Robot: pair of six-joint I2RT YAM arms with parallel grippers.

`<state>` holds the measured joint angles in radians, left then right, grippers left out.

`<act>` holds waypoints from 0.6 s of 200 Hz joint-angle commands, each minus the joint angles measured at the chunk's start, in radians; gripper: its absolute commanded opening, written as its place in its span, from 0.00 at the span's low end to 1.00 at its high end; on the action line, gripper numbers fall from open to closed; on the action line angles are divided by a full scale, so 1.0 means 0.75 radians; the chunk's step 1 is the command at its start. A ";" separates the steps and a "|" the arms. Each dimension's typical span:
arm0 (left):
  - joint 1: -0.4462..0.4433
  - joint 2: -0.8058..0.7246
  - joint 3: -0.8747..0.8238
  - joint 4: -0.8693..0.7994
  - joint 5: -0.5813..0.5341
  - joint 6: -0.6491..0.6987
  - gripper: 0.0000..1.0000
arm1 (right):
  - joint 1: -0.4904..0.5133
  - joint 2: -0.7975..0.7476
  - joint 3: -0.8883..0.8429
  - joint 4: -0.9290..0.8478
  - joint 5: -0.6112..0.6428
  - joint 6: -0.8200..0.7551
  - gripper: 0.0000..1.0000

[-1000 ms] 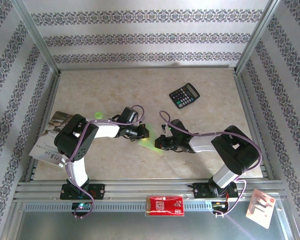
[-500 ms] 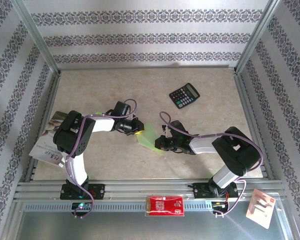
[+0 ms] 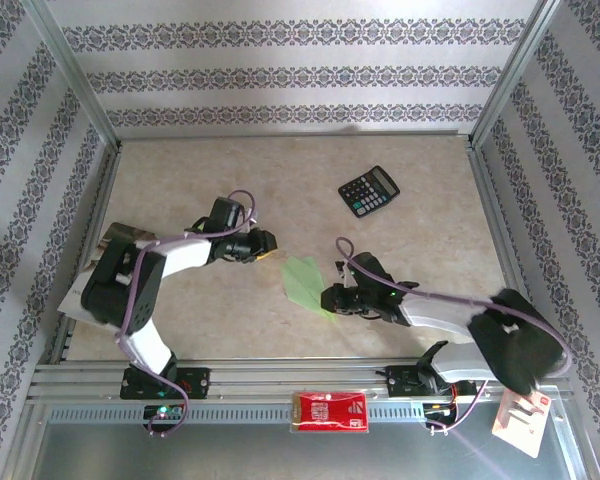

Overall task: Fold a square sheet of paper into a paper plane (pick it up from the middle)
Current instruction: Fourth fold the wing at the center of the table, then turn over the paper at the center of the table.

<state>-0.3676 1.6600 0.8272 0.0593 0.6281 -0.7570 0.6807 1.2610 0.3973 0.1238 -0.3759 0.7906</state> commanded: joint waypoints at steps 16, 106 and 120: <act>-0.051 -0.133 -0.130 0.081 -0.003 -0.071 0.33 | -0.090 -0.061 0.076 -0.077 0.163 -0.145 0.31; -0.073 -0.054 -0.133 0.146 0.044 -0.097 0.36 | -0.134 0.373 0.256 0.058 -0.057 -0.220 0.40; -0.073 -0.043 -0.131 0.144 0.048 -0.097 0.36 | -0.133 0.400 0.246 0.096 -0.088 -0.202 0.37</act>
<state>-0.4129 1.6100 0.7235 0.1272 0.6407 -0.8162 0.5846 1.5303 0.5659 0.1280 -0.3809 0.6498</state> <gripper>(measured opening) 0.358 0.391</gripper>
